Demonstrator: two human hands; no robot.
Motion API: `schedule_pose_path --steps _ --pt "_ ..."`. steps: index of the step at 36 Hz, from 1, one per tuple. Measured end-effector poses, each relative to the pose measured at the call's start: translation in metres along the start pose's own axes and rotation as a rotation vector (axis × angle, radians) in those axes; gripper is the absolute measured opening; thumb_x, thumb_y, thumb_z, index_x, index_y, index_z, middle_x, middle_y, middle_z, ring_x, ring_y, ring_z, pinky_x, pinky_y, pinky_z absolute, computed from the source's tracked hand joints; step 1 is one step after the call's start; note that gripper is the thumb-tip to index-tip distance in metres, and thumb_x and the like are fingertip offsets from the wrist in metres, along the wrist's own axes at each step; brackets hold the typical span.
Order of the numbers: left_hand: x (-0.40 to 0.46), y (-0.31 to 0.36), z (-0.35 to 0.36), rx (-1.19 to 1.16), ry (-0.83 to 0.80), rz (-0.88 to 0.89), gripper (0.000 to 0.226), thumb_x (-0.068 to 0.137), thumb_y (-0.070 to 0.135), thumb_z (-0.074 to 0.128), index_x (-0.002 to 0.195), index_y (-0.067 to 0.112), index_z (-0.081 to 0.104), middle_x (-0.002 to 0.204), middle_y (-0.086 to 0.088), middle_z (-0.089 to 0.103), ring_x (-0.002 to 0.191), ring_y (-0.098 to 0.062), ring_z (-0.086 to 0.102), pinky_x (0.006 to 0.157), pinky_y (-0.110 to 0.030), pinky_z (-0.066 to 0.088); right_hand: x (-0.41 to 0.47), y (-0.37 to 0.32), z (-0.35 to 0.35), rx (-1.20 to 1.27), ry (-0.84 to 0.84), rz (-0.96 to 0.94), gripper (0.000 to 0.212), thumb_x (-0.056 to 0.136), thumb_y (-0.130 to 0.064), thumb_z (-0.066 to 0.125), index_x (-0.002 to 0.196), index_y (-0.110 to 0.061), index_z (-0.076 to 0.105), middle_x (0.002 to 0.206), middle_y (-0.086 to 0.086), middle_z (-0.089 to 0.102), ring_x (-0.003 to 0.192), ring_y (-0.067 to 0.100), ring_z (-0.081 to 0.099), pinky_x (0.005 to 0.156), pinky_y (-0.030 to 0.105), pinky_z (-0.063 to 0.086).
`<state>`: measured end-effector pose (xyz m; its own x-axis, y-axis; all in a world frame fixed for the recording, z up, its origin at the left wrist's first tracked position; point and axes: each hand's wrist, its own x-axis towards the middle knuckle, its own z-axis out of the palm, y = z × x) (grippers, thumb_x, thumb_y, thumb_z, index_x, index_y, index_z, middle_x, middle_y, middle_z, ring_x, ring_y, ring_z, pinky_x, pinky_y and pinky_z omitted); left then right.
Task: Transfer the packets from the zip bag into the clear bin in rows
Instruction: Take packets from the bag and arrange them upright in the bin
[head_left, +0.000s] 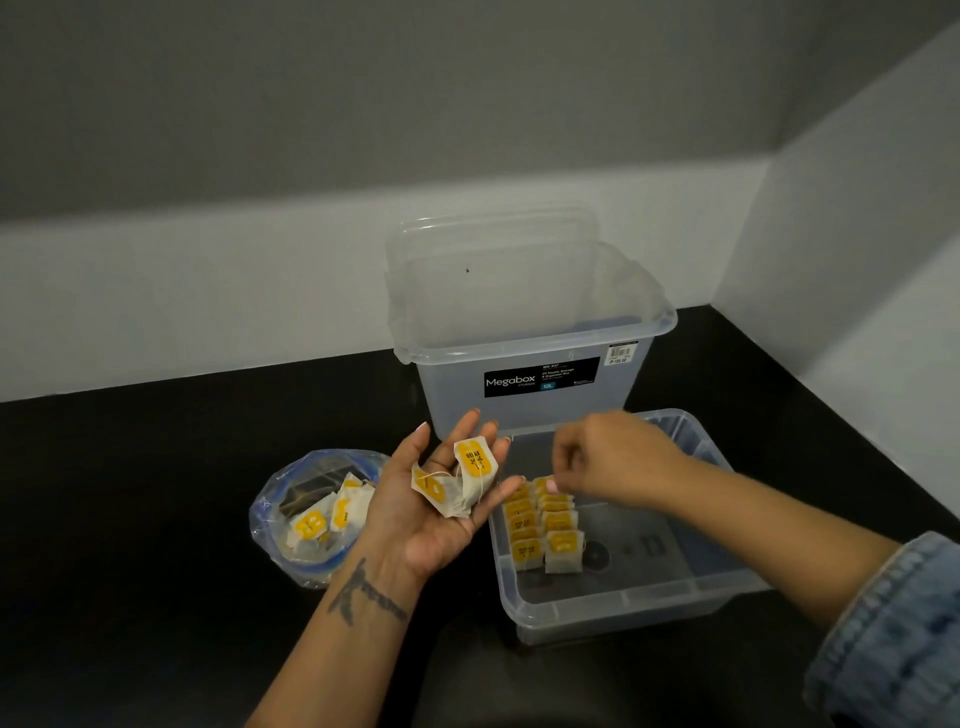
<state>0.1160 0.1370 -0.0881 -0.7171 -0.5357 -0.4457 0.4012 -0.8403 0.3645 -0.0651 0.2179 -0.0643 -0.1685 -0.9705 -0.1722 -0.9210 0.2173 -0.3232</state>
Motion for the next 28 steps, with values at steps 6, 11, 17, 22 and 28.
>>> schedule_pose_path --steps 6,11,17,22,28 --pt "0.002 -0.007 0.013 0.021 -0.027 -0.04 0.044 0.093 0.041 0.043 0.106 0.009 0.07 0.105 -0.014 0.071 0.08 -0.028 0.072 0.068 -0.052 0.055 -0.006 -0.025 -0.043 0.299 0.202 -0.192 0.014 0.089 -0.025 0.064 0.1 -0.032 0.065 0.085 -0.022 0.055 0.081 -0.011 0.053 0.069 0.007 0.038" --pt "0.004 -0.014 0.021 0.049 -0.056 -0.081 0.045 0.093 0.042 0.043 0.11 0.008 0.067 0.107 -0.014 0.071 0.079 -0.031 0.072 0.065 -0.051 0.056 -0.008 -0.036 -0.053 0.149 -0.007 -0.274 0.035 0.084 -0.034 0.068 0.118 -0.037 0.061 0.101 -0.017 0.046 0.095 -0.002 0.048 0.079 0.014 0.04" --pt "0.006 -0.021 0.026 0.05 -0.094 -0.101 0.044 0.091 0.039 0.046 0.105 0.006 0.07 0.101 -0.017 0.071 0.081 -0.031 0.072 0.064 -0.054 0.056 -0.007 -0.029 -0.054 0.129 0.066 -0.238 0.008 0.085 -0.033 0.068 0.084 -0.033 0.06 0.093 -0.014 0.053 0.088 0.004 0.052 0.075 0.02 0.043" --pt "0.007 -0.025 0.028 0.053 -0.101 -0.129 0.046 0.088 0.038 0.048 0.093 0.0 0.075 0.108 -0.021 0.069 0.084 -0.033 0.071 0.067 -0.055 0.055 -0.008 -0.016 -0.058 0.247 0.191 -0.155 0.005 0.086 -0.027 0.068 0.084 -0.027 0.063 0.083 -0.01 0.064 0.076 0.003 0.058 0.066 0.016 0.044" --pt "0.008 -0.03 0.029 0.073 -0.107 -0.137 0.045 0.08 0.035 0.052 0.103 0.0 0.07 0.111 -0.02 0.068 0.088 -0.036 0.07 0.069 -0.056 0.054 -0.007 -0.005 -0.056 0.34 0.207 -0.107 0.008 0.084 -0.022 0.07 0.084 -0.026 0.064 0.078 -0.01 0.065 0.072 0.004 0.06 0.065 0.015 0.048"
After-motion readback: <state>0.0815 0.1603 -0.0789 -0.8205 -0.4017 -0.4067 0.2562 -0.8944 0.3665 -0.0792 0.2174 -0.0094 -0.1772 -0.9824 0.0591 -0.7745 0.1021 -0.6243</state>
